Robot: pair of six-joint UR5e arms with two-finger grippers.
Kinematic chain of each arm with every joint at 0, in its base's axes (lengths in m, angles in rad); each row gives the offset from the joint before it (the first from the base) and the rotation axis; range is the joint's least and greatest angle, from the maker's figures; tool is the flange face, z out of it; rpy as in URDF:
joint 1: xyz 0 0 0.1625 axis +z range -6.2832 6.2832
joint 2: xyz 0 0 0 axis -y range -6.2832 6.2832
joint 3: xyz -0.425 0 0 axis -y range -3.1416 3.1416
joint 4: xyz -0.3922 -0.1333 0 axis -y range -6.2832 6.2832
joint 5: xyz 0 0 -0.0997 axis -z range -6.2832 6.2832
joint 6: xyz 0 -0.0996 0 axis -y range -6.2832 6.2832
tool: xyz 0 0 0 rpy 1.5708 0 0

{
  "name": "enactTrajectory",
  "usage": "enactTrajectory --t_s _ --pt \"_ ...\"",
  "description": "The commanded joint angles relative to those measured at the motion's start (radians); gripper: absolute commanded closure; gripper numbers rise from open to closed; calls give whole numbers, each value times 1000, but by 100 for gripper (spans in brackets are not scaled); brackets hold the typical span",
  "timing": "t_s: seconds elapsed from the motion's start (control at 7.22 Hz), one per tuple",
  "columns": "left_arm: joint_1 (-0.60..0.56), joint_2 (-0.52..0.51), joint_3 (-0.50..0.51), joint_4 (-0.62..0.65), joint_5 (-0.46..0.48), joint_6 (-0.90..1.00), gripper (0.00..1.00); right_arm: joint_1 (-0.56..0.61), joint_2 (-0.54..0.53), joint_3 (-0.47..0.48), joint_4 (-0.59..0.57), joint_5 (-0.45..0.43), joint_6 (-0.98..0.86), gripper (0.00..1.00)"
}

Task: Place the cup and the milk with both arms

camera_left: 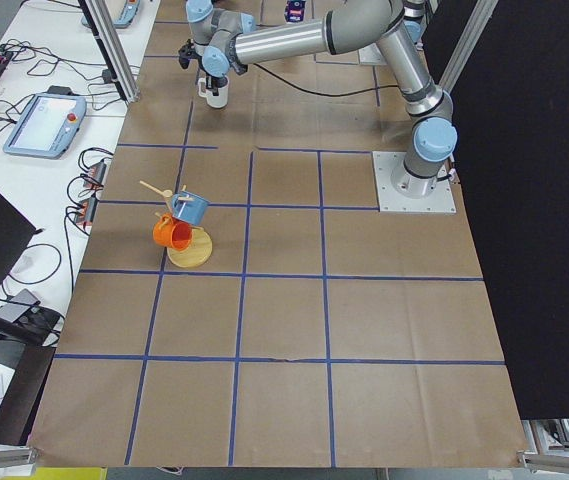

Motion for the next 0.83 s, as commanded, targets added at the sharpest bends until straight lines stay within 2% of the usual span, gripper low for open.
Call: enactTrajectory --t_s 0.0,0.14,0.28,0.42,0.69 --pt "0 -5 -1 -9 1 0 70 0 0 0 0 0 0 0" --pt "0 -3 -1 -9 4 0 18 0 0 0 0 0 0 0" --pt "0 1 -1 -9 3 0 5 0 0 0 0 0 0 0" --pt "0 12 -3 -10 3 0 1 0 0 0 0 0 0 0" --pt "-1 52 -41 -10 1 2 1 0 0 0 0 0 0 0"
